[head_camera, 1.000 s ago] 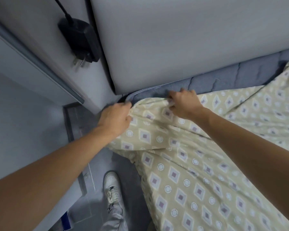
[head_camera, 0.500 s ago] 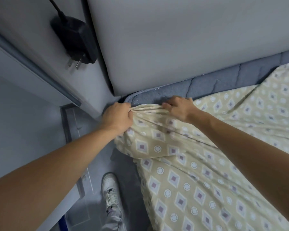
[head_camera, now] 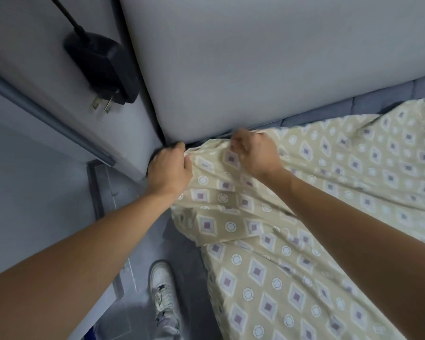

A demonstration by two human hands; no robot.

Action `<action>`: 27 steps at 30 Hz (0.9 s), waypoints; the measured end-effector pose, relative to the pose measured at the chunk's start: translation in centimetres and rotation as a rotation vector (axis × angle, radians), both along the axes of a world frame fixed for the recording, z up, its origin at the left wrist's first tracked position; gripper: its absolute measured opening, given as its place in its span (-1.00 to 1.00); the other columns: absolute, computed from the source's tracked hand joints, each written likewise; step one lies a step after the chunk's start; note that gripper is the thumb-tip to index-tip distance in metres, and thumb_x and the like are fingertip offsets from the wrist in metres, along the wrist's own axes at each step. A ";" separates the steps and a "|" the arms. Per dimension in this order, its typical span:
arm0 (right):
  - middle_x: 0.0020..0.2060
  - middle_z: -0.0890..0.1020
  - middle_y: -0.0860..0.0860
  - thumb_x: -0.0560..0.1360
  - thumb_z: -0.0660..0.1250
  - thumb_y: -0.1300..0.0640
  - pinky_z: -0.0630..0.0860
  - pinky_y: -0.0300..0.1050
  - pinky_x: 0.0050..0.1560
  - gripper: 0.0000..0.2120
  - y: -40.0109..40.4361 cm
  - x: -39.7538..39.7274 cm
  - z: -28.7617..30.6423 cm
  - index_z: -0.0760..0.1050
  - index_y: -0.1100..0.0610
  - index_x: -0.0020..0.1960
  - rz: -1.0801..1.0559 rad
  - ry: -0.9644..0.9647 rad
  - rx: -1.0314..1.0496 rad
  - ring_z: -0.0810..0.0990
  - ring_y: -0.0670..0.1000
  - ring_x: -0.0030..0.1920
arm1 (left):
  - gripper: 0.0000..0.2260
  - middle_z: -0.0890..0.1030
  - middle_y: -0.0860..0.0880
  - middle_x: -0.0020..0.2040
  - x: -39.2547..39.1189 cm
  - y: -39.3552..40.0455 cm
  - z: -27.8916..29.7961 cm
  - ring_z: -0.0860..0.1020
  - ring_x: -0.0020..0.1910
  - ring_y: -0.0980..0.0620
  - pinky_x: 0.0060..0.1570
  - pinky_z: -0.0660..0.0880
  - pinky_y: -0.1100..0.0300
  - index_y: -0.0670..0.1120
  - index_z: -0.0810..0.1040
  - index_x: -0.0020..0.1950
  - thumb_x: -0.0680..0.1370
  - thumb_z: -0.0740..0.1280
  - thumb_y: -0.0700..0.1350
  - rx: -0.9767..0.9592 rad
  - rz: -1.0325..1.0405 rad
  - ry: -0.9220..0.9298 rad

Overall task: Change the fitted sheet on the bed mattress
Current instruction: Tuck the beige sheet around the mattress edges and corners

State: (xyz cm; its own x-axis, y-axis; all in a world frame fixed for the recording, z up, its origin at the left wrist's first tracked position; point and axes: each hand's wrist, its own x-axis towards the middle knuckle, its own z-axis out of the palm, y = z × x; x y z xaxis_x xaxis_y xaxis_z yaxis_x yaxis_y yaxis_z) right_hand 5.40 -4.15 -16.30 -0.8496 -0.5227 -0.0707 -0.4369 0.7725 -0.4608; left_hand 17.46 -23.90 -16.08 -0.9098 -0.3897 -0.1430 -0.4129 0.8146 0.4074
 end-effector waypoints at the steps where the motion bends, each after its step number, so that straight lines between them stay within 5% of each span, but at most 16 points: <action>1: -0.10 0.73 -0.01 0.59 0.28 0.15 0.56 0.01 -0.10 -0.87 -0.2 0.4 -0.2 0.54 0.00 0.10 0.040 -0.093 -0.036 0.65 0.16 -0.08 | -0.93 0.64 -0.23 -0.06 0.2 0.1 -0.1 0.58 -0.01 -0.31 -0.16 0.39 -0.02 -0.15 0.48 0.01 0.62 0.31 -0.15 -0.009 -0.001 0.020; 4: 0.08 0.66 0.02 0.53 0.31 0.22 0.58 0.04 -0.04 -0.67 1.2 1.2 -1.4 0.47 0.02 0.27 0.026 -0.098 0.023 0.59 0.16 0.06 | -0.87 0.60 -0.17 -0.02 0.9 0.5 -0.6 0.54 0.05 -0.25 -0.03 0.46 -0.08 -0.14 0.45 0.05 0.54 0.35 -0.19 -0.027 -0.089 0.036; 8: 0.09 0.57 0.14 0.59 0.29 0.13 0.58 0.11 -0.12 -0.71 4.0 0.1 -2.4 0.46 0.07 0.30 -0.220 0.043 0.145 0.57 0.25 0.02 | -0.74 0.67 -0.15 0.06 0.0 0.7 -1.6 0.57 0.08 -0.26 0.06 0.48 -0.06 -0.10 0.51 0.14 0.58 0.40 0.03 0.015 -0.077 0.040; 13: 0.29 0.42 0.18 0.58 0.39 0.04 0.50 0.16 0.19 -0.42 4.7 -1.3 -2.5 0.30 -0.02 0.55 -0.192 -0.031 0.387 0.38 0.26 0.26 | -0.81 0.69 -0.22 0.06 -1.0 0.3 -2.5 0.63 0.07 -0.32 -0.07 0.53 -0.06 -0.14 0.57 0.09 0.66 0.32 -0.02 0.044 -0.002 -0.122; 17: 0.32 0.48 0.10 0.53 0.38 0.13 0.46 0.16 0.31 -0.40 2.5 -0.4 -2.1 0.36 -0.01 0.56 0.037 -0.091 0.203 0.40 0.21 0.27 | -0.96 0.64 -0.29 -0.08 0.1 0.2 -1.9 0.60 -0.09 -0.39 -0.24 0.37 -0.03 -0.18 0.47 0.00 0.58 0.30 -0.23 0.001 0.061 -0.028; 20: 0.35 0.49 0.04 0.50 0.37 0.23 0.52 0.13 0.23 -0.43 1.4 0.5 -1.8 0.44 0.06 0.51 0.145 -0.145 0.078 0.46 0.20 0.28 | -0.86 0.63 -0.23 -0.02 0.6 0.1 -1.9 0.58 -0.03 -0.33 -0.21 0.46 -0.09 -0.15 0.46 0.04 0.52 0.33 -0.30 -0.068 -0.048 -0.034; 23: 0.37 0.45 0.05 0.51 0.34 0.21 0.55 0.14 0.13 -0.56 1.5 -0.4 -1.9 0.52 0.06 0.38 0.023 0.005 0.179 0.45 0.21 0.21 | -0.73 0.58 -0.17 0.07 0.6 0.2 -2.3 0.49 0.12 -0.22 0.01 0.49 -0.09 -0.14 0.46 0.15 0.48 0.38 -0.23 -0.159 -0.143 -0.032; 27: 0.42 0.37 0.14 0.51 0.38 0.13 0.56 0.18 0.21 -0.52 3.4 -2.6 -2.5 0.47 0.05 0.42 -0.161 0.016 0.377 0.38 0.26 0.32 | -0.62 0.55 -0.13 0.16 0.2 0.7 -2.9 0.48 0.14 -0.21 0.04 0.51 -0.13 -0.03 0.48 0.31 0.51 0.41 -0.16 -0.197 -0.274 0.017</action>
State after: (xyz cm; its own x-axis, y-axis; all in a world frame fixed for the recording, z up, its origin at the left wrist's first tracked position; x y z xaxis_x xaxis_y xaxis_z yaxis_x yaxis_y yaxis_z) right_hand 2.81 -0.73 -18.85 -0.9208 -0.3231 -0.2185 -0.3016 0.9450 -0.1265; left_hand 17.70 -23.20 -19.02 -0.9861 -0.1492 -0.0730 -0.1625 0.9580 0.2362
